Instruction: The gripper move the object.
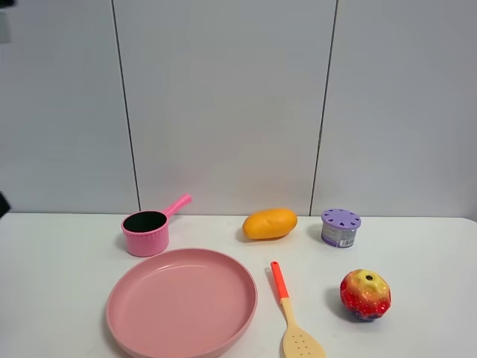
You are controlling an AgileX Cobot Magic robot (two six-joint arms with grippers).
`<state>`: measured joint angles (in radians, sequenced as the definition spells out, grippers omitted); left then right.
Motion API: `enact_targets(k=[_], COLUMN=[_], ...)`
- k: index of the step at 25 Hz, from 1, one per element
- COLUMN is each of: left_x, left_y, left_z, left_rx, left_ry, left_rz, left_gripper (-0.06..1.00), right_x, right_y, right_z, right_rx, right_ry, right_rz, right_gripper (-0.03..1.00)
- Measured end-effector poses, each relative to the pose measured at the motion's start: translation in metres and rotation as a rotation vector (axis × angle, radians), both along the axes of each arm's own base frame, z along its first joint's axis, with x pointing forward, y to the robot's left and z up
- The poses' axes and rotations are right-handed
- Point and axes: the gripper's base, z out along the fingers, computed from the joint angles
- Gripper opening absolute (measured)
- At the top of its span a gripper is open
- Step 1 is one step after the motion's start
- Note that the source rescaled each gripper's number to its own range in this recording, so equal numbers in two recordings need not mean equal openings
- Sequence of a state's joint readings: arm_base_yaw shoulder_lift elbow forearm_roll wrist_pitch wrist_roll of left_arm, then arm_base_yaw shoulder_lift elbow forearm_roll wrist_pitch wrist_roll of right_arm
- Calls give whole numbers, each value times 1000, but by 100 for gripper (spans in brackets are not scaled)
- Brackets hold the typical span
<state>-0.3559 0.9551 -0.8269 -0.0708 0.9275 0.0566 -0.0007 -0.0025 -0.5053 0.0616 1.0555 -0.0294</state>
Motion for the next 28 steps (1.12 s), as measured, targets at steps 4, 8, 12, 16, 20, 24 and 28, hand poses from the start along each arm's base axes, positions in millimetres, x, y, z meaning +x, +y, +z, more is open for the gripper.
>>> enact_targets(k=[4,8,12,16,20,24,28], left_x=[-36,-75,-105,-125,-137,-148,-161], left_y=[30,45,52,57,58,57,54], left_z=[-3,-9,-27,-35,-32,-31,-32], left_rx=[-23,-71,-94,-87,-78,-76,-79], left_ry=[-83,-137,-182,-260,-352,-426,-508], left_rz=[115,214,304,411,508,527,521], left_gripper=[49,49,49,49,49,43,34], right_x=[0,0,0,0,0,0,0], right_y=[0,0,0,0,0,0,0], right_z=[0,0,0,0,0,0,0], right_rx=[0,0,0,0,0,0,0], right_ry=[0,0,0,0,0,0,0], right_rz=[0,0,0,0,0,0,0], right_gripper=[100,100,100,100,100,100,100])
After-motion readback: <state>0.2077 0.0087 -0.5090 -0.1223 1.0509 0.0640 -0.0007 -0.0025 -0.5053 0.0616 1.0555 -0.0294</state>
